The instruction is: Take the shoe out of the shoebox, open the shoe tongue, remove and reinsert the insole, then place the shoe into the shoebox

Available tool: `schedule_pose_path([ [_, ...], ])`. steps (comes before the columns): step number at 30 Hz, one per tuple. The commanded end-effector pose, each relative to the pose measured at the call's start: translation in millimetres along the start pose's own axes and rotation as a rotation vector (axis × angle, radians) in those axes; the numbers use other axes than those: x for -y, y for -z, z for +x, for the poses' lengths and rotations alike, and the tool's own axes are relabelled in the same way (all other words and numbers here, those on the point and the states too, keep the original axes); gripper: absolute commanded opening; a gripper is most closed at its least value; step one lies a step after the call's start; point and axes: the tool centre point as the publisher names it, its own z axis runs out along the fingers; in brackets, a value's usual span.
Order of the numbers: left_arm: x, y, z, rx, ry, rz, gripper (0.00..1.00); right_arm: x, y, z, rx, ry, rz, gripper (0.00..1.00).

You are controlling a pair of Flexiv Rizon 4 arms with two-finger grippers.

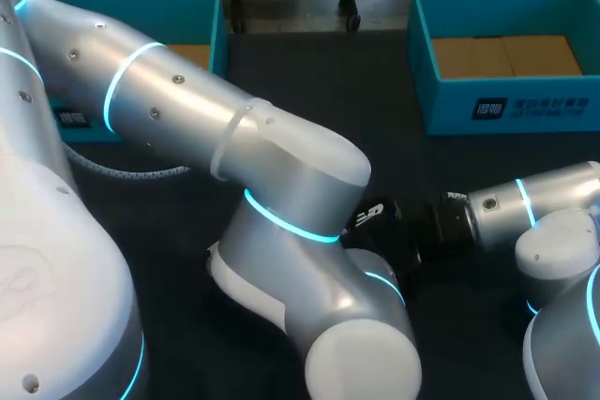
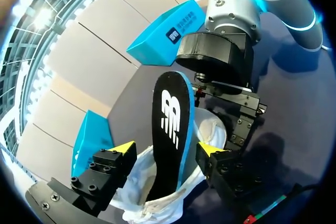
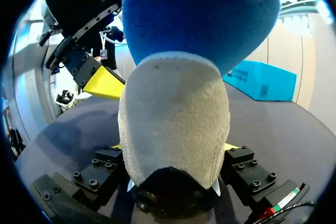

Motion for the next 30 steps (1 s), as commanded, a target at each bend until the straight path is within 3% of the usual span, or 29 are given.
schedule_pose_path([
  [1, 1, -3, -0.8, -0.013, -0.006, -0.004, 0.75, 3.6, -3, 3.6, 0.001, -0.001, 0.003, 0.0],
  [30, 1, -20, -9.6, -0.004, 0.02, -0.051, 0.74, 3.6, -3, 3.6, 0.001, -0.001, 0.003, 0.0],
])
